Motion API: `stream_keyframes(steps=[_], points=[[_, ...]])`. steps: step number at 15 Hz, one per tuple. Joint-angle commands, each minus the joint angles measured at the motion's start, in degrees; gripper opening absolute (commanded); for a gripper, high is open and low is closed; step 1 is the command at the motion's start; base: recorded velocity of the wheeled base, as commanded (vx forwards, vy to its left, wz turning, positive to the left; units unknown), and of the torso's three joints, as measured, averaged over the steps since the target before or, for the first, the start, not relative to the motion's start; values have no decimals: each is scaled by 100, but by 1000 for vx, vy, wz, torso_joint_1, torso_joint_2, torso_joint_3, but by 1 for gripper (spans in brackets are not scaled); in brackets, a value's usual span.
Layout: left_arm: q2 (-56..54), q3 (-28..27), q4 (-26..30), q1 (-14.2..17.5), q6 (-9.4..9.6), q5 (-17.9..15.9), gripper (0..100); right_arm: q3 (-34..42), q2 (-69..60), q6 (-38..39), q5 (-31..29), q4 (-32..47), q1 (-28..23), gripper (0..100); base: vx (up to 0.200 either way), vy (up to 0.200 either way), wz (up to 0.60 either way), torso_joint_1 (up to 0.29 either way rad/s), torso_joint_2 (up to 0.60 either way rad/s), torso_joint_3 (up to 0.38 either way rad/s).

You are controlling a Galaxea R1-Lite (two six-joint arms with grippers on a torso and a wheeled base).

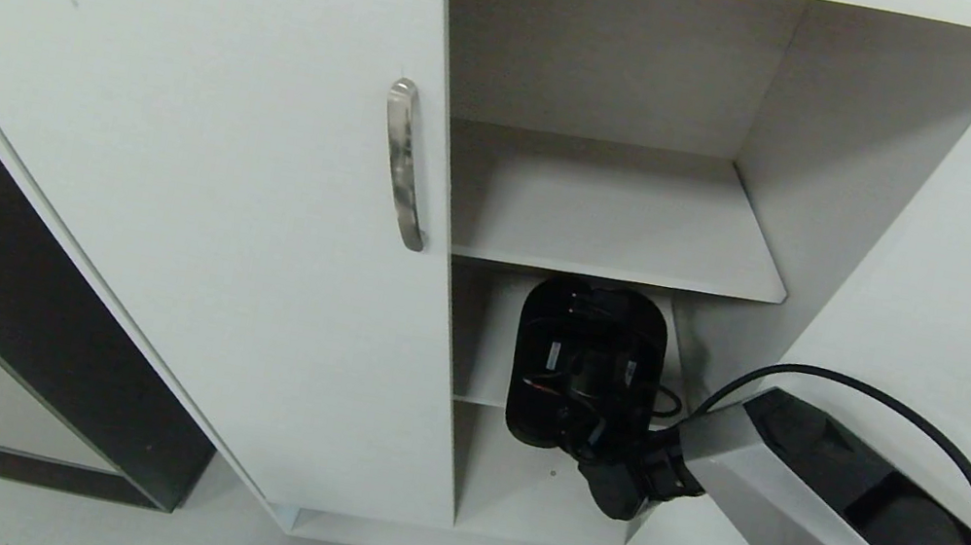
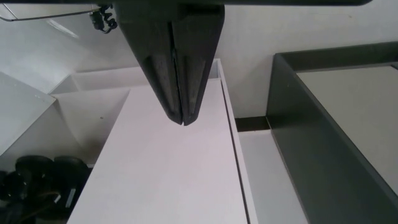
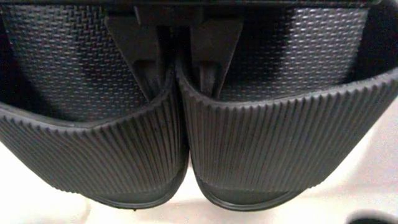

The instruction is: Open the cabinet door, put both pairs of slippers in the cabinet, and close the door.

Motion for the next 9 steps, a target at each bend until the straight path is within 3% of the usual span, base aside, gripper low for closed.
stream_keyframes(steps=[1,6,9], points=[[9,0,-1,0,-1,2,0,-566,195,-3,58,271,-121,0,0,0,0,0,0,0],[9,0,-1,0,-1,2,0,-1462,423,-47,58,912,-183,0,0,0,0,0,0,0],[9,0,-1,0,-1,2,0,-1533,485,-47,58,1000,-192,0,0,0,0,0,0,0]])
